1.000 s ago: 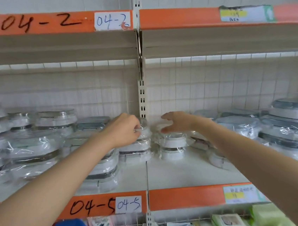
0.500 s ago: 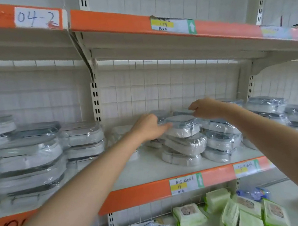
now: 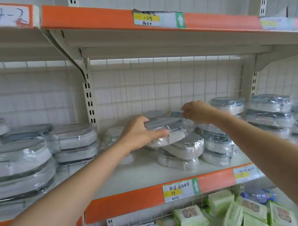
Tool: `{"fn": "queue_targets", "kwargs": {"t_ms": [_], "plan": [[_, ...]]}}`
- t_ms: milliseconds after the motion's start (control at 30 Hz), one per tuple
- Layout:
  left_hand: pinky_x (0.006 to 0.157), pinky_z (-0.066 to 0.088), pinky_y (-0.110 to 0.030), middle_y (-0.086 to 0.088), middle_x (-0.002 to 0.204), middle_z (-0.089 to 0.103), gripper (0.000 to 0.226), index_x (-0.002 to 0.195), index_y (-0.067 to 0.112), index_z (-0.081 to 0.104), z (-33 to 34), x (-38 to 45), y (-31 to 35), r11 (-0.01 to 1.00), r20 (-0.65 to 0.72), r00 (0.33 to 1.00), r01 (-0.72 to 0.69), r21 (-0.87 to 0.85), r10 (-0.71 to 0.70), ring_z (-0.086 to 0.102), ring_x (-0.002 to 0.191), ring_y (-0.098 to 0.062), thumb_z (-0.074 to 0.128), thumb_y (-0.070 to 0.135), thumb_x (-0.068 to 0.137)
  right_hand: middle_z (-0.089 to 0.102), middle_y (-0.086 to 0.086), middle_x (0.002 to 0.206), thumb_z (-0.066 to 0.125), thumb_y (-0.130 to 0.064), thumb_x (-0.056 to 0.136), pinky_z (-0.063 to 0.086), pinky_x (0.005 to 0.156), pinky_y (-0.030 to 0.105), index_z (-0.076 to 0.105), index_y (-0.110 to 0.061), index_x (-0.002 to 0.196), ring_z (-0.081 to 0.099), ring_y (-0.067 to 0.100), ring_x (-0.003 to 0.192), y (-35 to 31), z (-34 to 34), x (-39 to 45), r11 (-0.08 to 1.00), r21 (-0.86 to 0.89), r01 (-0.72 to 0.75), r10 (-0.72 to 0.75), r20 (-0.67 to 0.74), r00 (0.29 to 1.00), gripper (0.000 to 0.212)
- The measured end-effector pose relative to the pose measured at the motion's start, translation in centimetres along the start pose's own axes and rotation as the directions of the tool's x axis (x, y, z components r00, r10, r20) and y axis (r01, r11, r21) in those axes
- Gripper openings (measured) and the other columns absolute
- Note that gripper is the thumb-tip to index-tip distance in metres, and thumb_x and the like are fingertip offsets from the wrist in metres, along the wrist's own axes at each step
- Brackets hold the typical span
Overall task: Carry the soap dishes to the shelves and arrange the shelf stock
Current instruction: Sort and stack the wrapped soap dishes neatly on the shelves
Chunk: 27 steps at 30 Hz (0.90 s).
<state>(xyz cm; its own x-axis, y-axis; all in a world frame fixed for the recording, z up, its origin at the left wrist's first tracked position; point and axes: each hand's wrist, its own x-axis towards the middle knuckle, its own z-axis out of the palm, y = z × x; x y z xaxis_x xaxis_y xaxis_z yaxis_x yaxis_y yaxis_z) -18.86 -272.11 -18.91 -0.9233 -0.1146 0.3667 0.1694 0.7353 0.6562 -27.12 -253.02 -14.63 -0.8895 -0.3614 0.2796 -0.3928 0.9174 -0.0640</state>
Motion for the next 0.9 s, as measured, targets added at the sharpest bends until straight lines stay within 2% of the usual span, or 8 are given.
{"fn": "queue_targets", "kwargs": {"t_ms": [67,167,267,333,500,600,733,900], "plan": [[0.070,0.041,-0.009,0.018,0.095,0.057,0.054,0.108,0.028,0.054,-2.3,-2.3,-1.7,1.000,0.022,1.000,-0.021,-0.014,0.022,0.052,0.083,0.008,0.080,0.051,0.067,0.055,0.015,0.129,0.039,-0.028,0.101,0.039,0.088,0.030,0.053,-0.003,0.128,0.051,0.030,0.116,-1.2,1.0,1.4,0.999,0.037,0.030,-0.030,0.000,1.000,0.040],[0.079,0.042,-0.011,0.020,0.100,0.054,0.053,0.107,0.033,0.051,-4.9,-5.4,-4.4,0.996,0.112,0.994,-0.003,0.092,-0.007,0.053,0.090,0.006,0.077,0.055,0.066,0.056,0.016,0.125,0.045,-0.037,0.098,0.039,0.082,0.030,0.054,-0.001,0.123,0.052,0.029,0.112,-3.4,2.8,3.7,0.993,0.120,0.017,-0.017,0.004,1.000,0.045],[0.084,0.042,-0.014,0.018,0.119,0.054,0.096,0.121,0.029,0.053,-6.1,-7.1,-7.6,0.978,0.140,0.986,0.058,0.199,-0.087,0.052,0.105,0.001,0.067,0.084,0.044,0.054,0.021,0.126,0.044,-0.052,0.095,0.039,0.088,0.033,0.052,0.005,0.122,0.050,0.032,0.115,-5.8,4.1,5.3,0.992,0.124,-0.031,0.030,0.017,0.999,0.063],[0.085,0.037,-0.012,0.022,0.124,0.047,0.111,0.132,0.028,0.048,-6.5,-7.7,-9.0,0.969,0.179,0.976,0.079,0.233,-0.122,0.048,0.110,0.002,0.061,0.087,0.039,0.053,0.022,0.128,0.038,-0.068,0.089,0.035,0.099,0.038,0.052,0.006,0.122,0.046,0.034,0.121,-6.9,4.8,6.1,0.995,0.074,-0.069,0.067,0.030,0.997,0.082],[0.104,0.037,-0.024,0.014,0.135,0.046,0.077,0.136,0.026,0.042,-7.0,-7.9,-10.7,0.953,0.267,0.946,0.103,0.284,-0.182,0.045,0.119,-0.004,0.075,0.053,0.072,0.041,0.026,0.139,0.029,-0.090,0.071,0.029,0.105,0.042,0.038,0.006,0.137,0.035,0.039,0.129,-8.8,6.3,7.9,0.980,-0.007,-0.198,0.198,0.005,0.980,0.117],[0.099,0.035,-0.019,0.016,0.133,0.042,0.072,0.140,0.026,0.037,-6.9,-7.5,-11.3,0.946,0.289,0.939,0.092,0.311,-0.186,0.042,0.119,-0.003,0.073,0.043,0.080,0.032,0.026,0.145,0.034,-0.086,0.075,0.030,0.106,0.039,0.026,0.005,0.144,0.032,0.038,0.131,-9.9,7.0,8.2,0.968,-0.014,-0.250,0.250,-0.013,0.968,0.115],[0.101,0.036,-0.023,0.012,0.132,0.041,0.070,0.141,0.026,0.036,-6.9,-7.2,-11.7,0.937,0.294,0.938,0.074,0.342,-0.182,0.042,0.122,-0.006,0.071,0.043,0.082,0.036,0.024,0.139,0.046,-0.073,0.080,0.032,0.102,0.038,0.029,0.005,0.141,0.034,0.038,0.126,-9.9,7.0,8.7,0.966,0.047,-0.256,0.256,-0.002,0.967,0.100],[0.109,0.034,-0.032,0.013,0.132,0.034,0.083,0.142,0.021,0.032,-7.7,-7.3,-11.7,0.913,0.299,0.936,0.052,0.404,-0.185,0.037,0.126,-0.006,0.064,0.053,0.073,0.035,0.020,0.138,0.059,-0.061,0.079,0.030,0.106,0.040,0.027,0.000,0.140,0.031,0.036,0.128,-8.8,5.3,8.0,0.977,0.190,-0.099,0.114,-0.068,0.991,0.092]]}}
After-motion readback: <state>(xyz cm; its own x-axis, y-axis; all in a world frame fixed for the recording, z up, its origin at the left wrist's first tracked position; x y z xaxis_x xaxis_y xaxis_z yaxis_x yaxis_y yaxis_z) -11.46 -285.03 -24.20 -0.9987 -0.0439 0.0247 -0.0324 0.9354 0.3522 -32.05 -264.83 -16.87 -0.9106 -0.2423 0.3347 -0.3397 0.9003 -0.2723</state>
